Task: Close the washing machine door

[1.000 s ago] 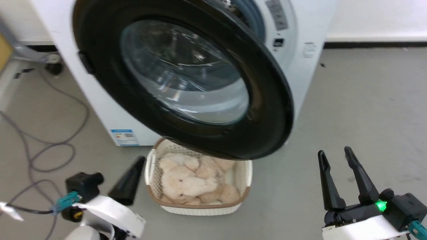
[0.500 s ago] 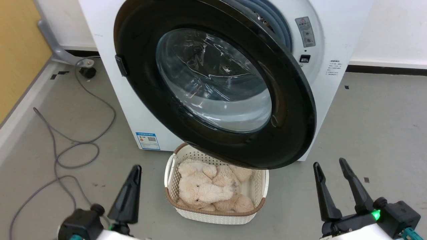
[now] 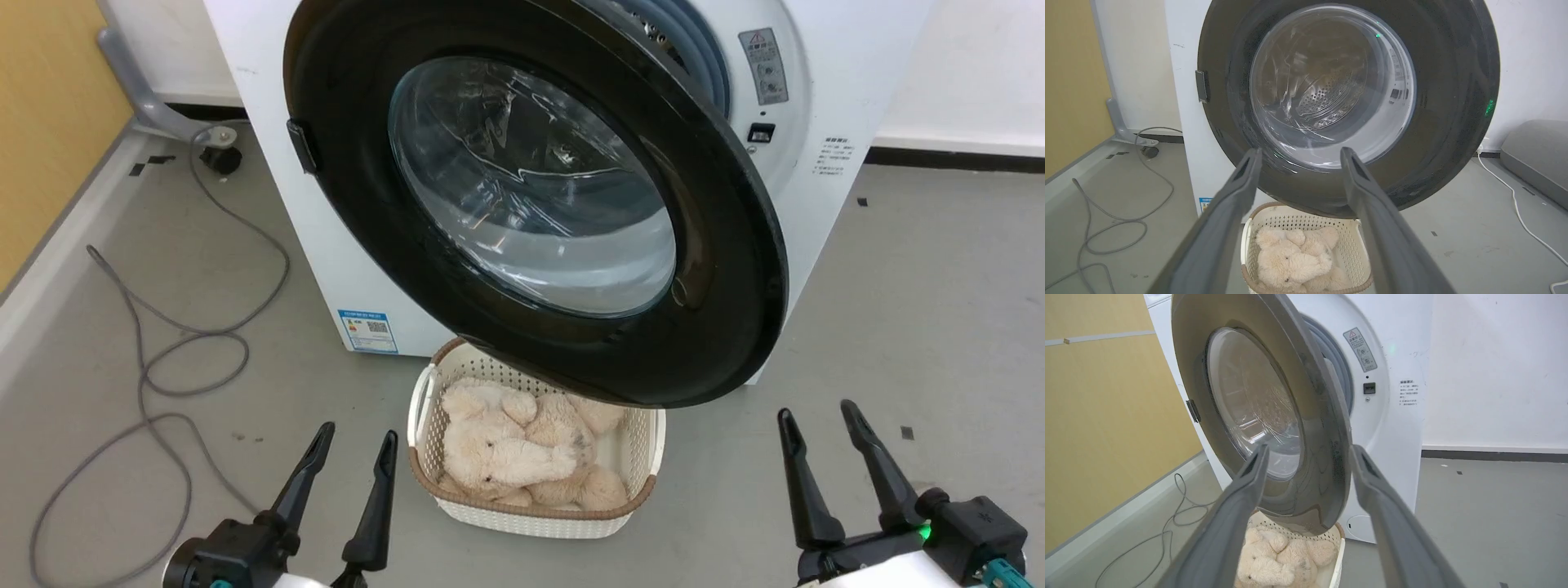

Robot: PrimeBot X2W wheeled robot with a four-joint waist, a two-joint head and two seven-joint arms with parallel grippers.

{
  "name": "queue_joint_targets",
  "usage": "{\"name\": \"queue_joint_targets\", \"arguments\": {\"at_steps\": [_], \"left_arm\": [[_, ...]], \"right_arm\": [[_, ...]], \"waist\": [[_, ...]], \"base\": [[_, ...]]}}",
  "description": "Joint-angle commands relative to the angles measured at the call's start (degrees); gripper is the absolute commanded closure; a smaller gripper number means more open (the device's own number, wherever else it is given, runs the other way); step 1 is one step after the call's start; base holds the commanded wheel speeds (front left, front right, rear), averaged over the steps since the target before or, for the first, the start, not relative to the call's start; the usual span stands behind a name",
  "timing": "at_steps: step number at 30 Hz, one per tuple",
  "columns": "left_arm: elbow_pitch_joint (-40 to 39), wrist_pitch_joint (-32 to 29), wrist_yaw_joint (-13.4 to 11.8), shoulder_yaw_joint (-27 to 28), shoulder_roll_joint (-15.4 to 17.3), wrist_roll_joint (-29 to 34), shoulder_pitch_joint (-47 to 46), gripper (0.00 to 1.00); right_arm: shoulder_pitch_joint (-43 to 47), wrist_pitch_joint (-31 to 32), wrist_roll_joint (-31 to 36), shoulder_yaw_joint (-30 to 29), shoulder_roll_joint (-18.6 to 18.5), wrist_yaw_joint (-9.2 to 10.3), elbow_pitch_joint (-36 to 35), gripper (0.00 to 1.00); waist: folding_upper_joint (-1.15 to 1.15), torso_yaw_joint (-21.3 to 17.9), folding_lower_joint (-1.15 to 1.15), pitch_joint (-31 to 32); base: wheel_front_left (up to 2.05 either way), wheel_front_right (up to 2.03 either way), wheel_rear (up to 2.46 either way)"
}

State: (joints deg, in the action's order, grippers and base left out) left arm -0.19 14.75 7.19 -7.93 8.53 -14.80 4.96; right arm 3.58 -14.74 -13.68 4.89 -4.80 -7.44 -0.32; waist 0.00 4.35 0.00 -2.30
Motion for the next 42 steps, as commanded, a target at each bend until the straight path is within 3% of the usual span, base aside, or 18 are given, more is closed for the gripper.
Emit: {"name": "queue_joint_targets", "arguments": {"at_steps": [1, 2, 3, 8, 19, 34, 42], "left_arm": [[0.03, 0.24, 0.18, 0.19, -0.3, 0.29, -0.93, 0.0], [-0.04, 0.24, 0.21, 0.2, -0.45, 0.38, -1.18, 0.0], [-0.12, 0.24, 0.23, 0.21, -0.58, 0.46, -1.42, 0.0], [-0.83, 0.25, 0.27, -0.55, -0.73, 0.56, -2.75, 0.0], [-1.57, 0.25, 0.29, -2.4, -0.05, 0.3, -7.09, 0.0], [-2.47, 0.25, 0.29, -4.61, -0.57, 0.4, -12.34, 0.0], [-2.88, 0.25, 0.29, -4.98, -0.68, 0.28, -14.48, 0.0]], "right_arm": [[-0.13, -0.26, 1.0, -0.41, 0.09, -0.05, 0.64, 0.0], [-0.3, -0.26, 1.26, -0.6, 0.13, -0.05, 0.84, 0.65], [-0.54, -0.26, 1.59, -0.76, 0.11, -0.05, 0.89, 1.0], [-2.93, -0.26, 2.29, 2.78, -3.35, -0.05, 0.92, 1.0], [-17.46, 1.88, -2.76, 13.36, -16.44, -0.05, 5.36, 1.0], [-35.86, 7.68, -10.78, 13.27, -26.17, -0.05, 13.09, 1.0], [-47.97, 12.43, -14.99, 10.34, -28.07, -0.05, 17.49, 1.0]], "waist": [[0.0, 0.21, 0.0, -0.42], [0.0, 0.34, 0.0, -0.75], [0.0, 0.47, 0.0, -1.07], [0.0, 1.14, 0.0, -3.47], [0.0, 3.59, 0.0, -11.23], [0.0, 7.51, 0.0, -20.29], [0.0, 8.31, 0.0, -24.29]], "base": [[0.0, 0.0, 0.0], [0.0, 0.0, 0.0], [0.0, 0.0, 0.0], [0.0, 0.0, 0.0], [0.0, 0.0, 0.0], [0.0, 0.0, 0.0], [0.0, 0.0, 0.0]]}}
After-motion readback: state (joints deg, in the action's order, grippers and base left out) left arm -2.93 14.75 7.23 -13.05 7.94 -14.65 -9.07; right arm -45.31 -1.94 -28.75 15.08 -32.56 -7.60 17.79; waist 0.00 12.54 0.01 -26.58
